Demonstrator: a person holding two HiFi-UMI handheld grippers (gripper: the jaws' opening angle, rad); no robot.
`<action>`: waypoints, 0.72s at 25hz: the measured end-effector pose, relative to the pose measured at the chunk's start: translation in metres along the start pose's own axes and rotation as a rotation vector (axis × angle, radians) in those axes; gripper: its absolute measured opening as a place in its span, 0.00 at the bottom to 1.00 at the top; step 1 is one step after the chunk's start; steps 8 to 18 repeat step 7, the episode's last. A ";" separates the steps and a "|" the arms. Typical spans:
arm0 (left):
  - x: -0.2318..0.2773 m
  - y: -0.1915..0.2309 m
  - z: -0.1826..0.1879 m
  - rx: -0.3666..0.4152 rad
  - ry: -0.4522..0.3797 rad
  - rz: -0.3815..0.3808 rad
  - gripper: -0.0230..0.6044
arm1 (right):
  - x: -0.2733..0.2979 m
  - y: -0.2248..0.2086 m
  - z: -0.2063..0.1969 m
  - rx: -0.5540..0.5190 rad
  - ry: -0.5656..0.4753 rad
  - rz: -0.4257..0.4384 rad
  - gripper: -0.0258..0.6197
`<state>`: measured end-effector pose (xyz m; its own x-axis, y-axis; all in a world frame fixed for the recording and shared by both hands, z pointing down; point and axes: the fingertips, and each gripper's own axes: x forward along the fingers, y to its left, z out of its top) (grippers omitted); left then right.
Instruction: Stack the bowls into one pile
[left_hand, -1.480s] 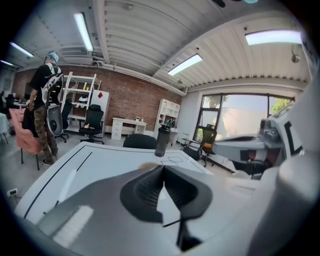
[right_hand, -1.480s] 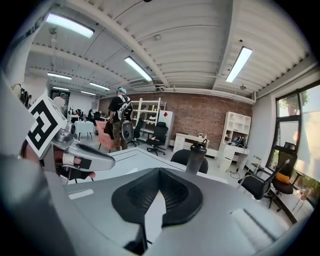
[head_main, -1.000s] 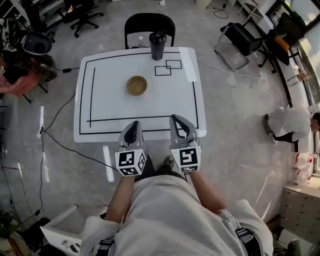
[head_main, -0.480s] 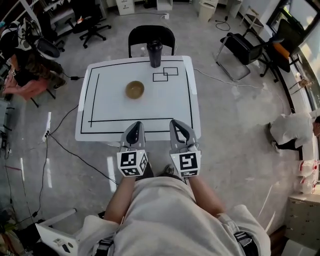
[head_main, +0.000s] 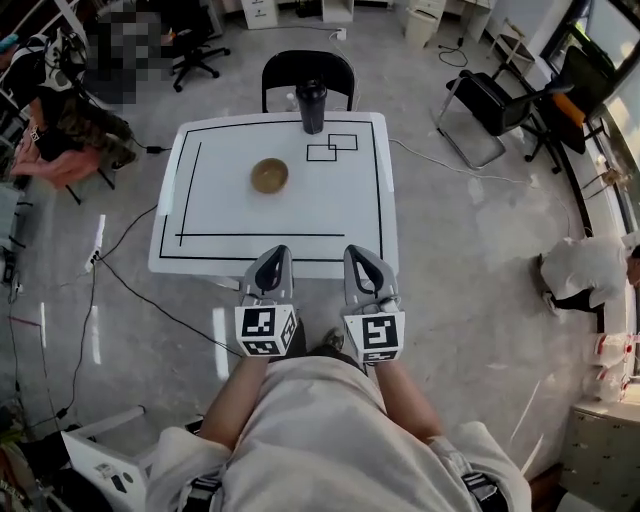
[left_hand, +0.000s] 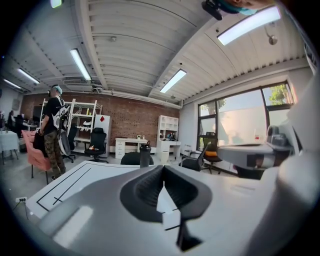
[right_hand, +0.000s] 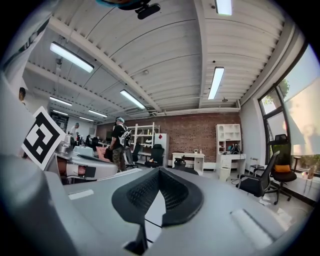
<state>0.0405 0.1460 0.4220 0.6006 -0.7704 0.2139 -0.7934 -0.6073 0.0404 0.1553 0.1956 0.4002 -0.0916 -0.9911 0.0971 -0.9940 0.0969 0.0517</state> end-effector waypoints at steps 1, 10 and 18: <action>0.000 0.001 0.000 0.001 -0.001 0.002 0.04 | 0.001 0.000 -0.001 0.005 -0.003 0.001 0.04; 0.003 -0.001 0.001 -0.007 -0.014 0.018 0.04 | 0.014 -0.008 -0.007 0.026 -0.007 0.015 0.04; 0.003 -0.001 0.001 -0.007 -0.014 0.018 0.04 | 0.014 -0.008 -0.007 0.026 -0.007 0.015 0.04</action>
